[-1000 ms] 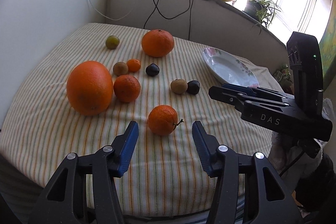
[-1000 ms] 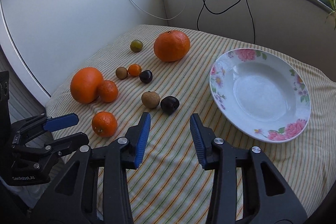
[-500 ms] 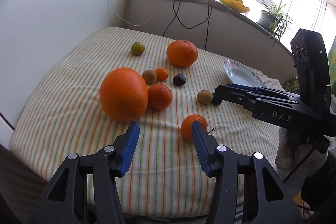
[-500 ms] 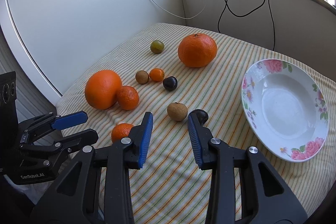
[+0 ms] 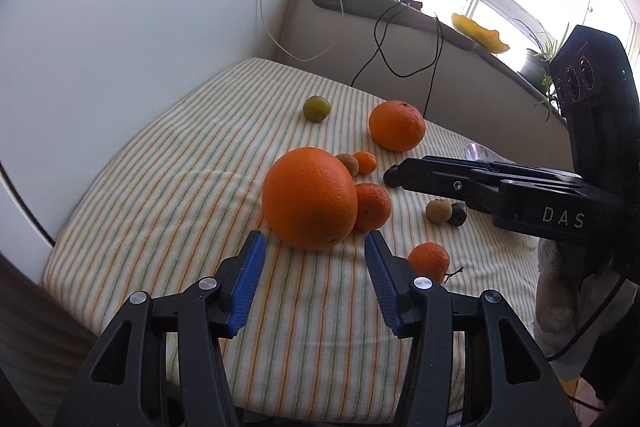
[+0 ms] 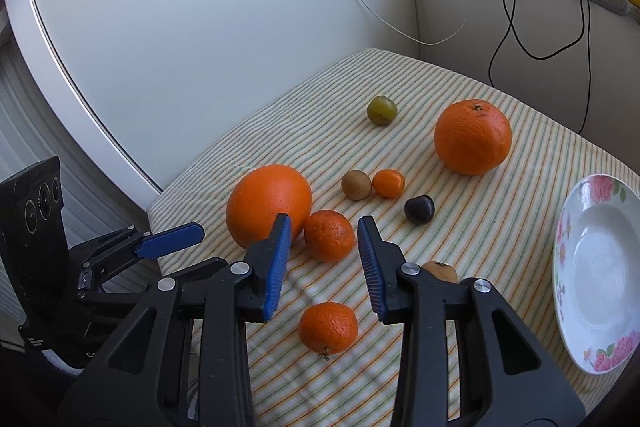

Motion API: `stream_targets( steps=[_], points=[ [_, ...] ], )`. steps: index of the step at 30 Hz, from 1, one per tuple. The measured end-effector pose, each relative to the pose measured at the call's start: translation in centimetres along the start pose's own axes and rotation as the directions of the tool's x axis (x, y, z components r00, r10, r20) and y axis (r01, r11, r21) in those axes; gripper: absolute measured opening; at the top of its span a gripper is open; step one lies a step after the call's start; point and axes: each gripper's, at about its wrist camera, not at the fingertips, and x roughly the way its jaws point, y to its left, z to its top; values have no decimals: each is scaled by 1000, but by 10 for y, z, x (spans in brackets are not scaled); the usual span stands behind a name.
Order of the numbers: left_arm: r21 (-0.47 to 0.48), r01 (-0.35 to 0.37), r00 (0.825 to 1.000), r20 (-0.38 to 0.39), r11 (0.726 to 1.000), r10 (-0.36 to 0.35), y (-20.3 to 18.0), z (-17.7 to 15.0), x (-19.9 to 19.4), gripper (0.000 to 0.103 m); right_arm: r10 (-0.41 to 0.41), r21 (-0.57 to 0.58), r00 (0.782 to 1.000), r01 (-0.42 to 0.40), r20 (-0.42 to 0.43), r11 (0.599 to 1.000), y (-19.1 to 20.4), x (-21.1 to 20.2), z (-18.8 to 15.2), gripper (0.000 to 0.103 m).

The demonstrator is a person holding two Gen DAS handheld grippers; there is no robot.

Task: Organize fruits
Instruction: 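Close the right tool around the large orange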

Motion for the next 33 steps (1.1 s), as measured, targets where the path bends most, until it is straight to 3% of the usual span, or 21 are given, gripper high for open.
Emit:
stream_targets(
  steps=[1,3,4,5,16,24,28,33],
  points=[
    [-2,5,1000,-2,1000,-5,1,1,1,55,9,-11,1000,-9,-10,1000,3,4,2,38],
    [-3,6,1000,0,1000,-6,3,1,2,64,17,-26,999,-17,-27,1000,9,10,5,61],
    [-5,4,1000,3,1000,-4,3,2,3,68,22,-28,999,-23,-30,999,10,13,7,79],
    [-7,8,1000,2,1000,-8,4,2,4,68,29,-29,999,-30,-32,999,12,15,8,83],
    [-41,29,1000,-1,999,-29,13,2,20,71,135,-7,983,-137,-120,991,18,50,31,83],
    [-68,55,998,8,996,-54,19,5,29,71,171,35,968,-168,-182,985,13,77,37,83],
    [-88,70,998,-1,994,-70,22,5,33,71,197,55,960,-190,-199,980,10,84,36,77],
    [-90,79,997,-7,993,-80,22,6,37,71,202,44,955,-198,-216,979,13,88,36,76]
  ],
)
